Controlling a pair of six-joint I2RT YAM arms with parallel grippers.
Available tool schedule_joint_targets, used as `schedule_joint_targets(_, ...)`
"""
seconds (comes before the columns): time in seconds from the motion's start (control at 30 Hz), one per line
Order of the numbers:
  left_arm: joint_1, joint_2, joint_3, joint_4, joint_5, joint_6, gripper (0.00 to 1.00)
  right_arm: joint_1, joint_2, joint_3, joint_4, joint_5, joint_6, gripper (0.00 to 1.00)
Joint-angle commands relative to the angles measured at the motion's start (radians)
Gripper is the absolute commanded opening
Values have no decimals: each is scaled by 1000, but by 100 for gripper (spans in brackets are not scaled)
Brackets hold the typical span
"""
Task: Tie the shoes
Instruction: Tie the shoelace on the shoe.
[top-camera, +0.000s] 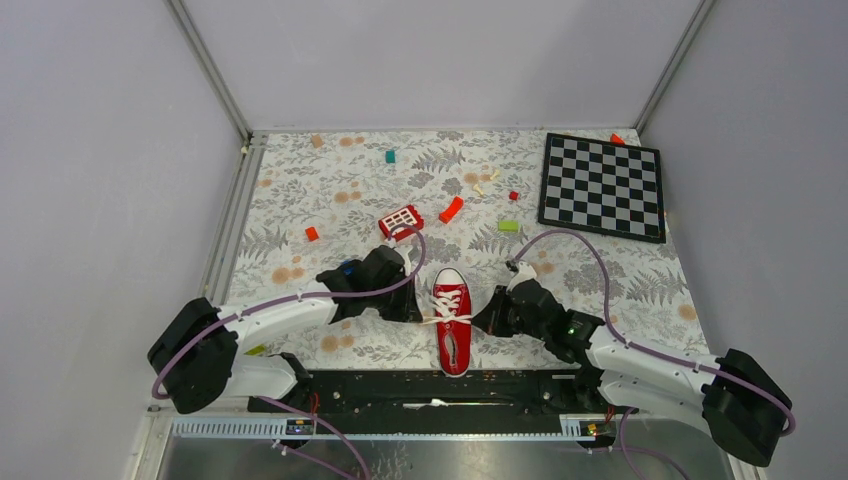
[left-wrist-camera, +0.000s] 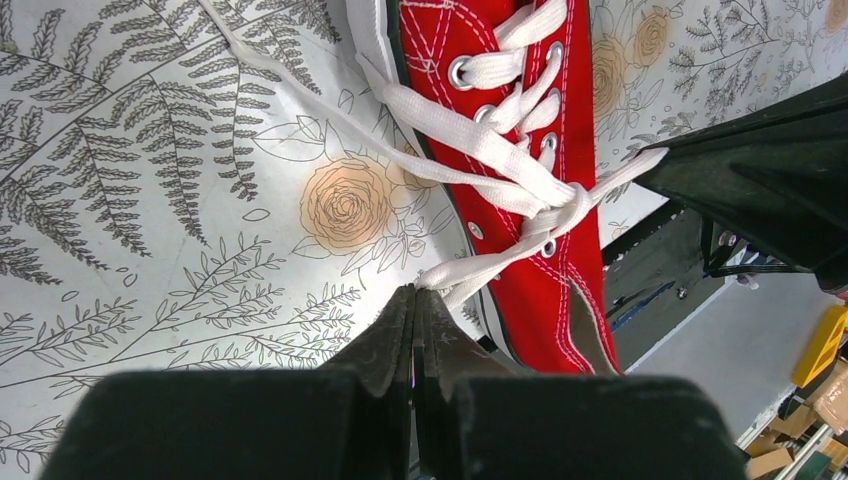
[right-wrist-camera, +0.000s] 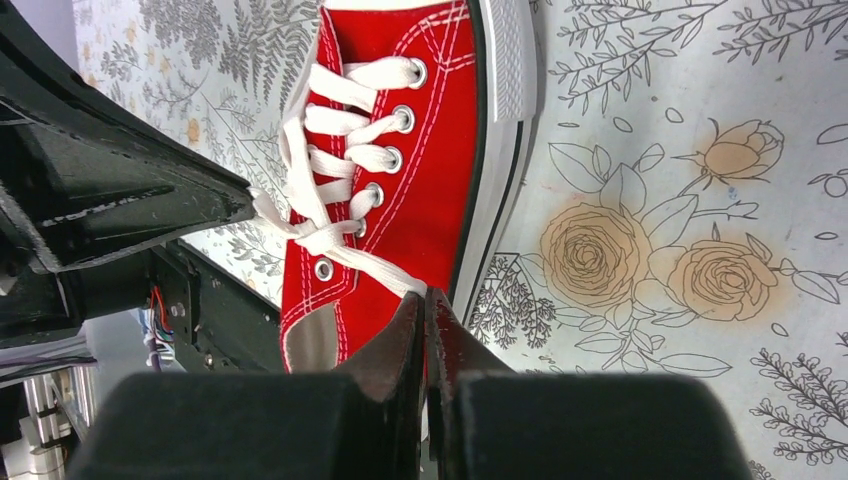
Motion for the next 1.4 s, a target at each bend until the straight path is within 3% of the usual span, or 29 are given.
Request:
schedule_joint_targets(0.0,6,-40,33,-59,-45,30,0,-18,-36,14,-37,47,-10,0)
schedule_joint_targets(0.27,18,-55,101,-132,-58,75,0,-43,-56,38,-64,52,-39,0)
schedule_joint_targets(0.8,72,-71,-77,-48,-29,47,0,-51,-79,-67,-67,50,-15,0)
schedule_joint_targets(1.17,89,-83,119,-97,22,74,0,-68,-69,48,-118,45,-80,0)
schedule_joint_targets(1.37,126,-70,68,-80,39,62,0,-116,-75,37,-123,27,-92,0)
